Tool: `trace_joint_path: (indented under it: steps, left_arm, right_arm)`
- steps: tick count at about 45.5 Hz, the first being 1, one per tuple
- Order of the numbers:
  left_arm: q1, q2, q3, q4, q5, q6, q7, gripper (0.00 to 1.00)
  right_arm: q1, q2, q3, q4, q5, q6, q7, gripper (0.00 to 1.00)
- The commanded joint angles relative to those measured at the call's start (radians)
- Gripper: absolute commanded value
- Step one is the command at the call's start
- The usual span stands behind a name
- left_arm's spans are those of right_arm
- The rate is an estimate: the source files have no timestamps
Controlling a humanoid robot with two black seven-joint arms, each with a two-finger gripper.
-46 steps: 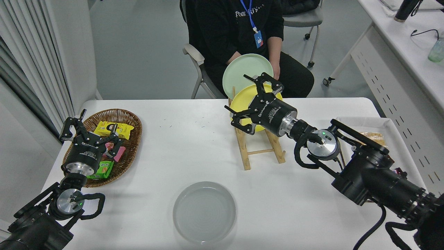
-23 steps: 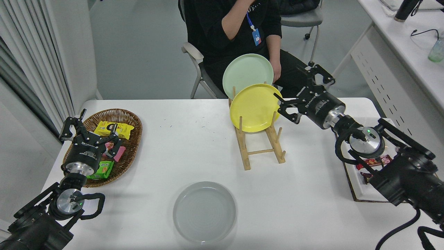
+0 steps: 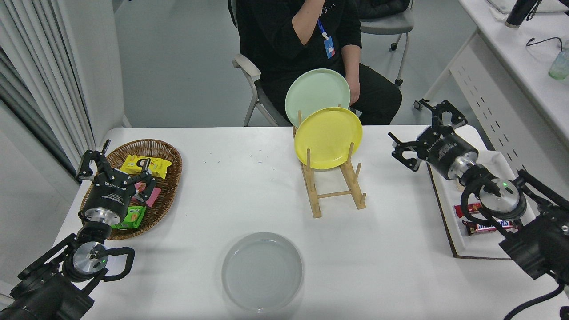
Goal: Place the plate on the table
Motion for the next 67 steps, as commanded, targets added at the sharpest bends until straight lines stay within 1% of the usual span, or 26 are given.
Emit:
trace_joint_path:
  steps: [1,6,17,48,67]
  left_arm:
    - [-0.001,0.000,0.000,0.000,0.000,0.000,0.000,0.98]
    - [-0.001,0.000,0.000,0.000,0.000,0.000,0.000,0.98]
    - [0.001,0.000,0.000,0.000,0.000,0.000,0.000,0.98]
    - [0.001,0.000,0.000,0.000,0.000,0.000,0.000,0.98]
    - [0.001,0.000,0.000,0.000,0.000,0.000,0.000,0.98]
  right_arm:
    - [-0.015,0.016,0.015,-0.088,0.000,0.014,0.006,1.00]
    - [-0.014,0.044,0.015,-0.092,0.000,0.014,0.008,1.00]
    - [-0.015,0.052,0.015,-0.105,0.000,0.014,0.008,1.00]
    - [-0.015,0.041,-0.002,-0.114,-0.002,0.014,0.008,1.00]
    - [-0.023,0.041,-0.008,-0.134,-0.008,0.037,0.008,1.00]
